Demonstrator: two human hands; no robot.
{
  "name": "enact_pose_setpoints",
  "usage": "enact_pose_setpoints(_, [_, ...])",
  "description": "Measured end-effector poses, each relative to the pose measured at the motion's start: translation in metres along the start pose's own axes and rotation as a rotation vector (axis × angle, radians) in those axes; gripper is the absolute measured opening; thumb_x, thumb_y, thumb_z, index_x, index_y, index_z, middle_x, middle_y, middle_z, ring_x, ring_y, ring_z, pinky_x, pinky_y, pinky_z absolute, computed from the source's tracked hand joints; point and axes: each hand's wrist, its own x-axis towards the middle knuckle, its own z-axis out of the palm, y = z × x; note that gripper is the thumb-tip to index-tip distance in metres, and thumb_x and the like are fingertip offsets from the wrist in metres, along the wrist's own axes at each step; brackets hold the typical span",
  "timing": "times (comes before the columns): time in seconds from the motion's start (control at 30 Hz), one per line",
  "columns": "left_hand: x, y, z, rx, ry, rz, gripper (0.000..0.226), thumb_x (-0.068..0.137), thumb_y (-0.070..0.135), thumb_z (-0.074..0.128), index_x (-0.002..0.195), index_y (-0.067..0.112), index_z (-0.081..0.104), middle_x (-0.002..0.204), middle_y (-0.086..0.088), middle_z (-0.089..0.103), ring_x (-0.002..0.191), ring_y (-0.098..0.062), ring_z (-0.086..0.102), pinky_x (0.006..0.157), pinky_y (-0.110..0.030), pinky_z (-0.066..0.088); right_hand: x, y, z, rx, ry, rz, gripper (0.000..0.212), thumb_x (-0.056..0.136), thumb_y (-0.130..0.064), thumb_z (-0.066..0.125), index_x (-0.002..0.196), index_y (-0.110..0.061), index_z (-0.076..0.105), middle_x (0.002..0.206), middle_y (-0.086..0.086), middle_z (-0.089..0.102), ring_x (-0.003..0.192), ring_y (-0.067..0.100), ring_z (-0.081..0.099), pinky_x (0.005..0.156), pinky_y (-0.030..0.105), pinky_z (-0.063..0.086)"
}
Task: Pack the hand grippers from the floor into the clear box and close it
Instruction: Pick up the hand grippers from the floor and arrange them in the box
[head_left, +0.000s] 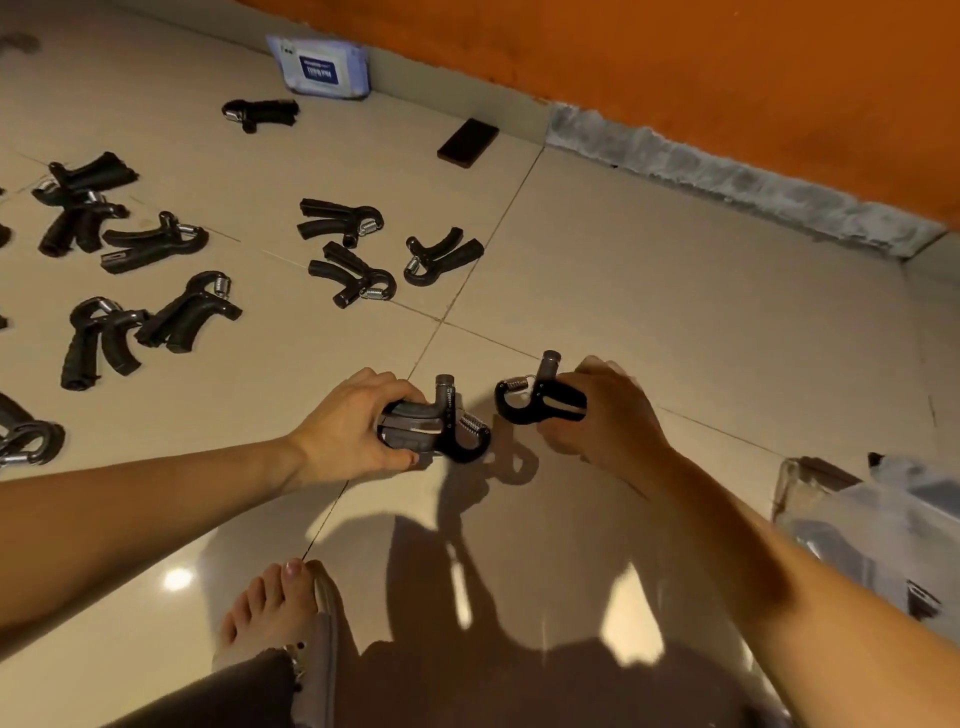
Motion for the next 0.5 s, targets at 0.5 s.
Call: enact_pose_setpoints(0.5, [0.047, 0.267, -0.043, 0.136, 0.057, 0.369, 0.062, 0.064, 0.062, 0.083, 0.113, 0.028, 0.065, 0.102, 0.014, 0.063, 0.098, -0.011, 0.051, 0.087, -0.035, 0.048, -0.158, 0.095, -0.209, -0.016, 0.296, 0.099, 0.057, 0.074, -0.056, 0.080, 0.119, -0.022, 0.071, 0.092, -0.012, 0.049, 0.092, 0.015, 0.048, 0.077, 0.034, 0.038])
